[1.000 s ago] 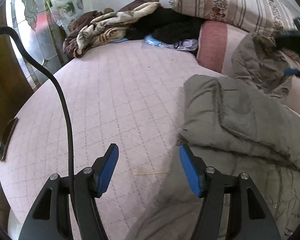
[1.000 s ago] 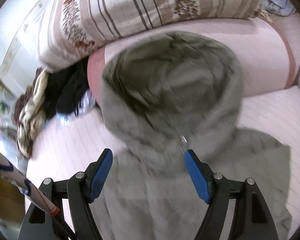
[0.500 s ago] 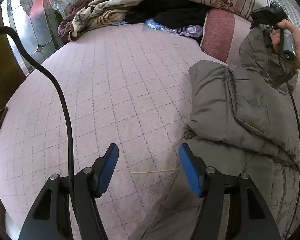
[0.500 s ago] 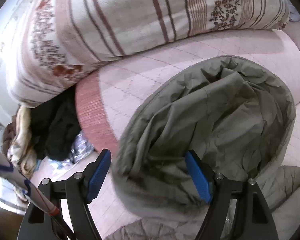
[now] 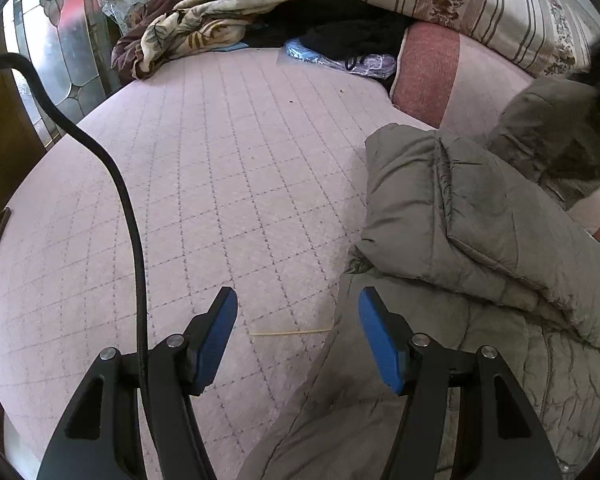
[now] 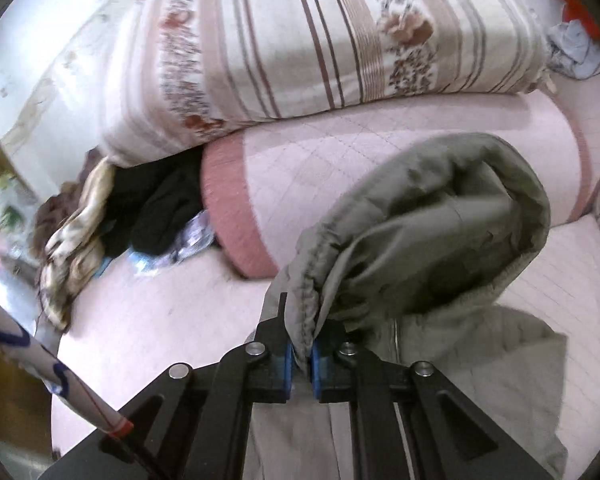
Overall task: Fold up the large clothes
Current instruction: 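Fold the hood down onto the jacket body and open the right gripper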
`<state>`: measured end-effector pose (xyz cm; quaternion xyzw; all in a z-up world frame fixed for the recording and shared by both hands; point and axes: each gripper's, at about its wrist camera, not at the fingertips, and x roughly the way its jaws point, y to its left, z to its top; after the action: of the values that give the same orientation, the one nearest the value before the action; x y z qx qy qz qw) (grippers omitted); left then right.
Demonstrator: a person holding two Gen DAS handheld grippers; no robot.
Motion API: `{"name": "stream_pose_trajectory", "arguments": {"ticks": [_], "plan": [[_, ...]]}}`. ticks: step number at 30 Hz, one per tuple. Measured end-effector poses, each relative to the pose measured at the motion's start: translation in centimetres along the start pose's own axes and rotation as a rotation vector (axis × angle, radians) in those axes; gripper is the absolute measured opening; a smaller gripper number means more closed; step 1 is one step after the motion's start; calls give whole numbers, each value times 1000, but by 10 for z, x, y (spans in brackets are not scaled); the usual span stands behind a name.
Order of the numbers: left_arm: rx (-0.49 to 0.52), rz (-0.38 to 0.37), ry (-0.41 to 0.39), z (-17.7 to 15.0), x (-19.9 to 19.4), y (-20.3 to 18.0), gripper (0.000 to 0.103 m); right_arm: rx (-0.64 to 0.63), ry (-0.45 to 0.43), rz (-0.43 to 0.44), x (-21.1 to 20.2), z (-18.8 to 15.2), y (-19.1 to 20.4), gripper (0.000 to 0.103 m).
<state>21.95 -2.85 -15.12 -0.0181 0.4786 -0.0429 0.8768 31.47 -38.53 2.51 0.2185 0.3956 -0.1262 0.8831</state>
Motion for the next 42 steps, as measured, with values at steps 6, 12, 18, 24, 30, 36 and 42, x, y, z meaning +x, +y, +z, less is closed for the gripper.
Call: {"name": "stream_pose_trajectory", "arguments": {"ticks": [6, 12, 18, 24, 30, 36, 42], "plan": [[2, 11, -28, -1, -10, 5, 62, -54, 19, 59, -71, -80, 6, 7], [-15, 29, -23, 0, -9, 10, 62, 58, 170, 110, -36, -179, -10, 7], [-30, 27, -26, 5, -11, 12, 62, 211, 273, 94, 39, -219, -37, 7], [-24, 32, -25, 6, -9, 11, 62, 138, 220, 122, 6, -212, -37, 26], [-23, 29, -41, 5, -16, 11, 62, 33, 175, 82, -61, -227, -48, 54], [-17, 44, -38, 4, -14, 9, 62, -38, 28, -47, -107, -191, -65, 54], [-1, 53, -29, 4, -9, 6, 62, -40, 43, -200, -36, -141, -70, 54]]}}
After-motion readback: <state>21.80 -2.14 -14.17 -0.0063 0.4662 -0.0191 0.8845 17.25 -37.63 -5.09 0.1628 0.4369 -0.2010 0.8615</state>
